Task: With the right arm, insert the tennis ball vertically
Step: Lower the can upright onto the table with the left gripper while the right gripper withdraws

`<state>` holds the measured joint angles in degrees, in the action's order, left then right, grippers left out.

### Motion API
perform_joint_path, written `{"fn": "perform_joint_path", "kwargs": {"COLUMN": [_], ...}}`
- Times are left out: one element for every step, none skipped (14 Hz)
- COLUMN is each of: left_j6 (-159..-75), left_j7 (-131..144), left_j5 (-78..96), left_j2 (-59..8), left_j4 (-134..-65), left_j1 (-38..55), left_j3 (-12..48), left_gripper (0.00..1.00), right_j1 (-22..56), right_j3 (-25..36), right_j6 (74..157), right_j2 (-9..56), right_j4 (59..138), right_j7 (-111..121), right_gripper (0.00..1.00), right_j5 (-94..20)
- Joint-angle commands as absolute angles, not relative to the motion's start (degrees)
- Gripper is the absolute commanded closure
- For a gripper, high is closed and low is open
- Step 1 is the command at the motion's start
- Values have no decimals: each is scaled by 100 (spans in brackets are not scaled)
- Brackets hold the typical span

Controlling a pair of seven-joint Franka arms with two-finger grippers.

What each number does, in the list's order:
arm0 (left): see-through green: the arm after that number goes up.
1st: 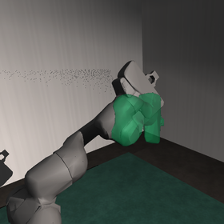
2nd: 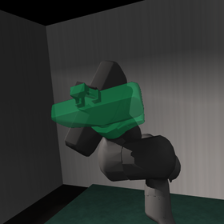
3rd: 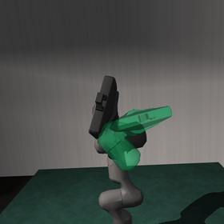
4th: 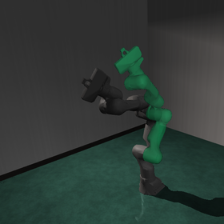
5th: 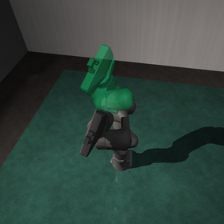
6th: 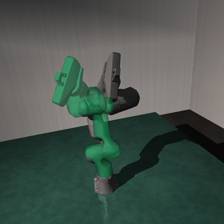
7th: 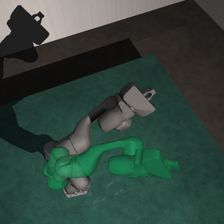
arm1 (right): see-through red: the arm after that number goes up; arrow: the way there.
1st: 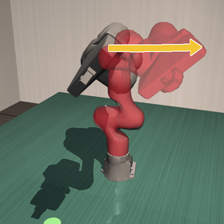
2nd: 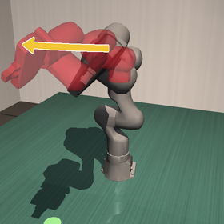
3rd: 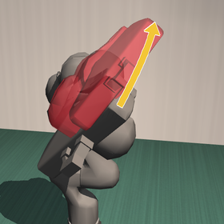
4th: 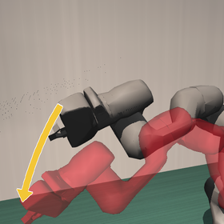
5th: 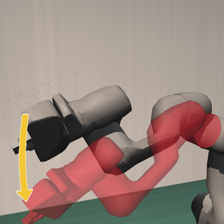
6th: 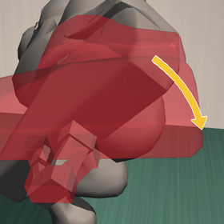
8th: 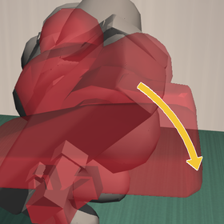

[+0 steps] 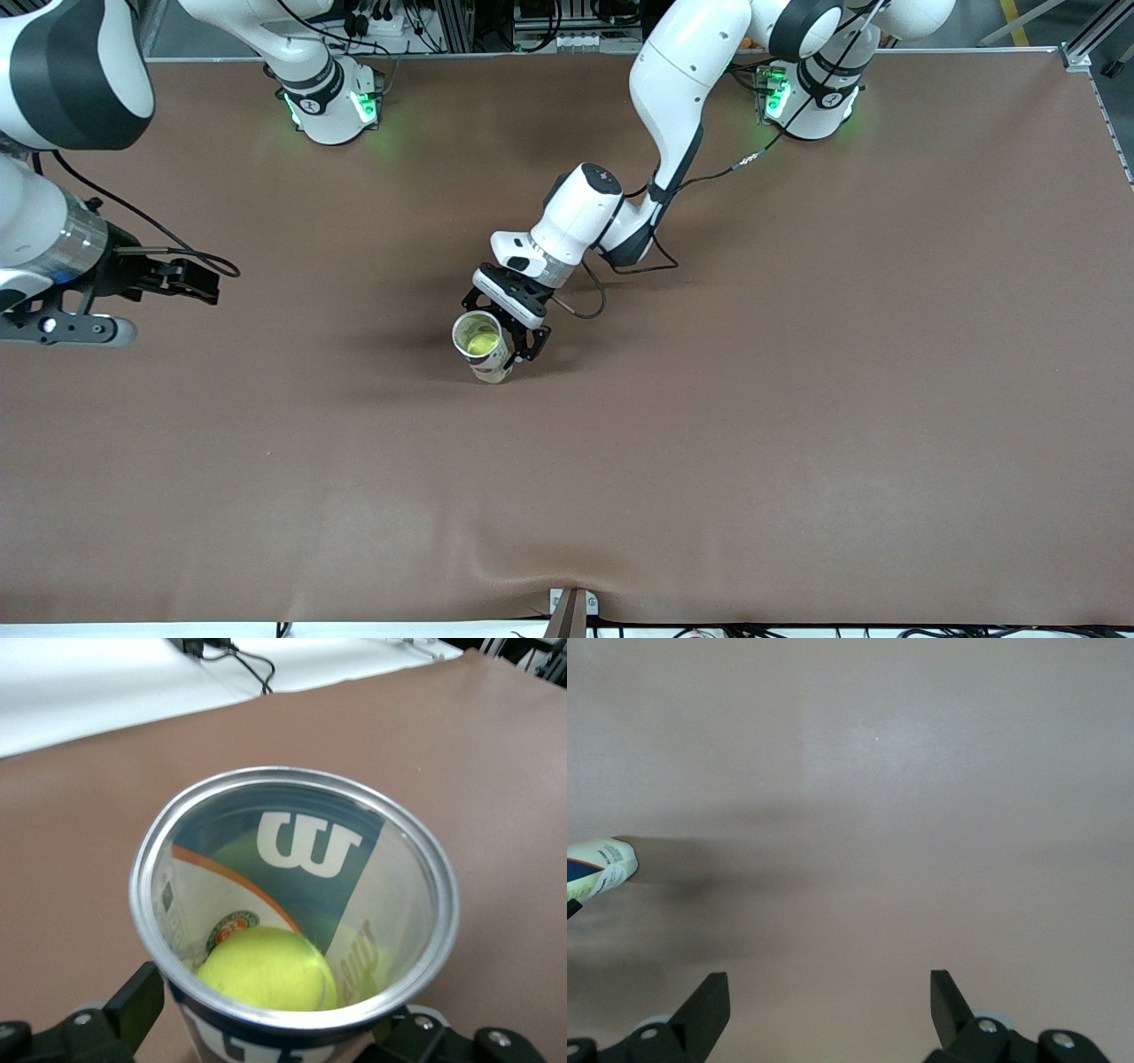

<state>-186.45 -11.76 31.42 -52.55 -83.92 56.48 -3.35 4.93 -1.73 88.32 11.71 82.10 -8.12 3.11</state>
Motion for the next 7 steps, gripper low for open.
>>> {"fn": "perform_joint_path", "kwargs": {"left_j6": [-18046,-17905,-17825,-17711,-17562,-17465,-17377], "left_j7": [-1108,-1107,-1107,-1116,-1134,-1134,-1134], "left_j5": [3103,3103,3094,3094,3094,3094,3094], "left_j2": [-4773,-4703,-4641,-4623,-4614,-4614,-4614], "left_j4": [-8806,-8841,-8877,-8877,-8877,-8877,-8886], "left_j1": [5616,5608,5607,5607,5607,5607,5607], "left_j3": [-396,-413,-422,-422,-422,-422,-422], "left_gripper": [0,0,0,0,0,0,0], "right_j1": [483,475,396,326,256,203,176], "right_j3": [-229,-211,-220,-228,-229,-229,-220], "right_j6": [8868,8859,9007,9348,9743,10234,10718], "right_j2": [1125,1116,1081,881,592,223,-163], "right_j4": [8253,8218,8235,8427,8907,9408,9944], "right_j7": [-809,-800,-782,-747,-738,-738,-730], "right_gripper": [0,0,0,0,0,0,0], "right_j5": [325,316,264,246,203,176,184]}}
